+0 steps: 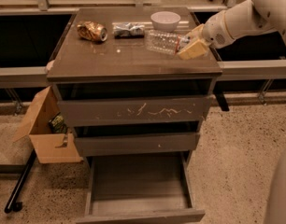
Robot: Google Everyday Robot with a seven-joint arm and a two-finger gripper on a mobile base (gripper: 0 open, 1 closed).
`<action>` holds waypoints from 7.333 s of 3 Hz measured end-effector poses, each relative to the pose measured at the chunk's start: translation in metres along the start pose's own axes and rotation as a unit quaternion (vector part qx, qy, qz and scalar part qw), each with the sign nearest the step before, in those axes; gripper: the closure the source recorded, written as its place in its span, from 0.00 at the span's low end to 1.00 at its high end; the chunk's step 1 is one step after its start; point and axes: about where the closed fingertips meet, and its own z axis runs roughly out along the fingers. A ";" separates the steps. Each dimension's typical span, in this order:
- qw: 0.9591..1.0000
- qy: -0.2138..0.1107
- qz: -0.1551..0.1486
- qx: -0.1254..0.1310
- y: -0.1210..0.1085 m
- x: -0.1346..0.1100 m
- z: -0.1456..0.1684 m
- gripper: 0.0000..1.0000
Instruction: Place water bottle into bottom drawer
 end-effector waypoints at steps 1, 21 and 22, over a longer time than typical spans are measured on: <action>1.000 0.008 0.007 -0.019 0.015 0.011 0.011 1.00; 0.973 0.082 -0.025 -0.215 0.336 0.478 0.352 0.59; 0.973 0.086 -0.025 -0.213 0.338 0.484 0.361 0.35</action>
Offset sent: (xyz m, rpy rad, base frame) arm -0.0107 0.0051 -0.0186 -0.0062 0.0405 0.0161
